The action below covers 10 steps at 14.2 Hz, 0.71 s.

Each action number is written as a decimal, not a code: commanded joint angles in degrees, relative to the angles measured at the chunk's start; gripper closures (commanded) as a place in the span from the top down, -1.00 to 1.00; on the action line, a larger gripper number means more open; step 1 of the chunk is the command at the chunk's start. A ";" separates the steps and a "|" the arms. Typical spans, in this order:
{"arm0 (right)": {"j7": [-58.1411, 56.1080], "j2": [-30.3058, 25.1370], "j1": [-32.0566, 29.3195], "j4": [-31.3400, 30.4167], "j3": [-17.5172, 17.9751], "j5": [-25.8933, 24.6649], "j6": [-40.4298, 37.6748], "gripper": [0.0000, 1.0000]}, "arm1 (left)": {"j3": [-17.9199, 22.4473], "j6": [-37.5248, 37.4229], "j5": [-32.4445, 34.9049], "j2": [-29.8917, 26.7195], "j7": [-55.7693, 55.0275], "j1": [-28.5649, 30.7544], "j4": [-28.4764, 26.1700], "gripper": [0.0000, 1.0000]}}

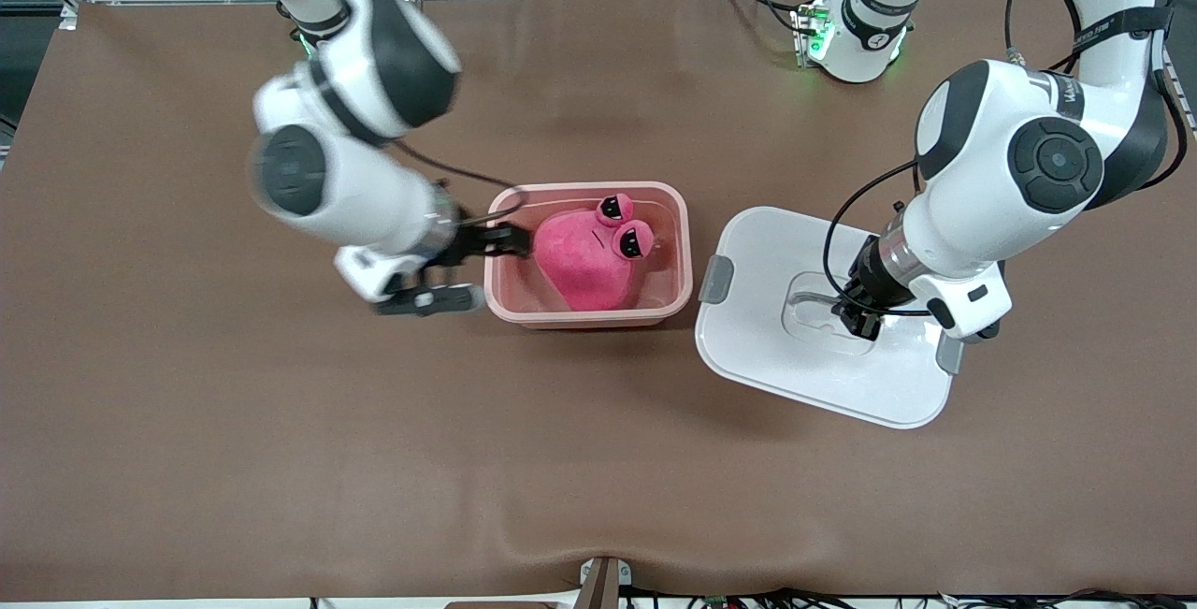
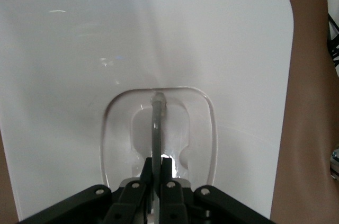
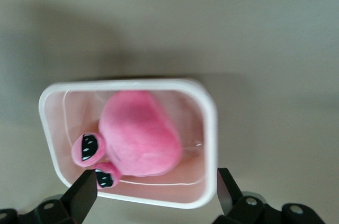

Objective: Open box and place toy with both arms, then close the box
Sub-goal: 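Open the right gripper and withdraw it from the box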

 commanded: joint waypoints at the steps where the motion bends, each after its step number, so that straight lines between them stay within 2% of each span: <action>1: -7.87 -4.72 -6.90 -3.04 1.39 0.39 -2.34 1.00 | -0.77 -0.18 -1.49 -1.68 -4.62 -2.08 -0.98 -1.00; 5: -20.47 -11.74 -18.68 -7.35 1.30 -0.48 -7.35 1.00 | -0.77 0.35 -1.14 -1.32 -11.48 -5.78 -0.89 -1.00; 6: -21.09 -13.41 -20.54 -7.35 1.38 -2.31 -9.28 1.00 | -0.77 0.61 -1.14 -1.06 -13.50 -6.74 -0.28 -1.00; 8: -21.54 -17.54 -21.17 -7.53 1.39 -10.02 -11.23 1.00 | -0.68 0.79 -0.88 0.43 -18.07 -9.46 1.31 -1.00; 10: -23.99 -21.32 -21.43 -9.19 1.39 -15.32 -11.76 1.00 | -0.60 2.28 -0.61 1.13 -22.29 -11.84 1.40 -1.00</action>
